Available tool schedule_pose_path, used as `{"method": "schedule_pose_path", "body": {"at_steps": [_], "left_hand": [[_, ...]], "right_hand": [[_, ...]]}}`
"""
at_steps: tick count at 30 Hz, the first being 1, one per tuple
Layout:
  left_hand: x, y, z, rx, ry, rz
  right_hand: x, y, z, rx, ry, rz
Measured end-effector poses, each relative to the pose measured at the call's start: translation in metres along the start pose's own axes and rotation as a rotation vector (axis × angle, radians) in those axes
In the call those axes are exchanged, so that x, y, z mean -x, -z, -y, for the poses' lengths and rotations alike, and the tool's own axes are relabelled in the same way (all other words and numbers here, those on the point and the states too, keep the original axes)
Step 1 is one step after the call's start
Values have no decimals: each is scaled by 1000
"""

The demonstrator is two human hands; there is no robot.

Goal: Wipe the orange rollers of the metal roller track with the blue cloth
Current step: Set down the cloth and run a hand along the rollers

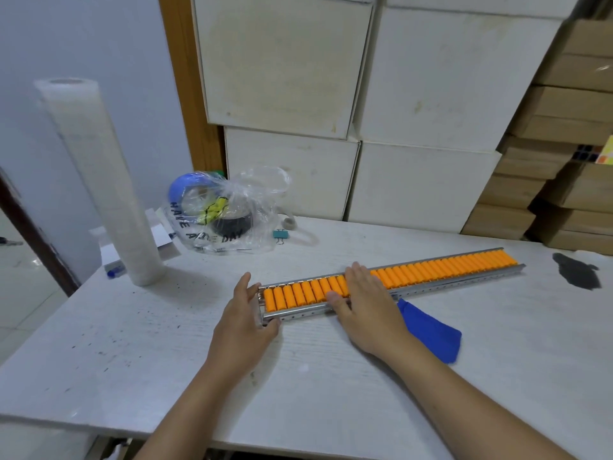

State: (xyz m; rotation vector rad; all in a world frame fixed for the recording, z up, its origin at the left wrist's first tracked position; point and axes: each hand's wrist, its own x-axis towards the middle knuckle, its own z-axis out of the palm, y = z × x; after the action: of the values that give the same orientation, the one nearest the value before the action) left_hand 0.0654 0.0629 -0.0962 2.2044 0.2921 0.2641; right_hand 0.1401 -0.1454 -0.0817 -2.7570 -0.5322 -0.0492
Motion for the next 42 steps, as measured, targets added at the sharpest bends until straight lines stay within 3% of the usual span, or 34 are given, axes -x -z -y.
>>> {"method": "schedule_pose_path", "body": {"at_steps": [6,9,15,20,34,38,42], "left_hand": [[-1,-2,-1,-7,5,-16],[-2,-3,2,12,10,-30],[-2,-3,4,39,17,-29],[-4,-4,5,27,9,-35],[-3,-5,4,32,8,-30],[0,-6,3,50,2,-40],[0,-6,3,44,5,-46]], "right_hand": [[7,-8,22,57,119,35],[6,-1,15,-42,112,61],[-7,42,-73,-131,-123,-120],[-15,46,-137,-40,-305,-90],[11,17,-64,60,60,-20],[10,29,-72,-39,22,-40],[-3,55,-128,-149,-174,-234]]}}
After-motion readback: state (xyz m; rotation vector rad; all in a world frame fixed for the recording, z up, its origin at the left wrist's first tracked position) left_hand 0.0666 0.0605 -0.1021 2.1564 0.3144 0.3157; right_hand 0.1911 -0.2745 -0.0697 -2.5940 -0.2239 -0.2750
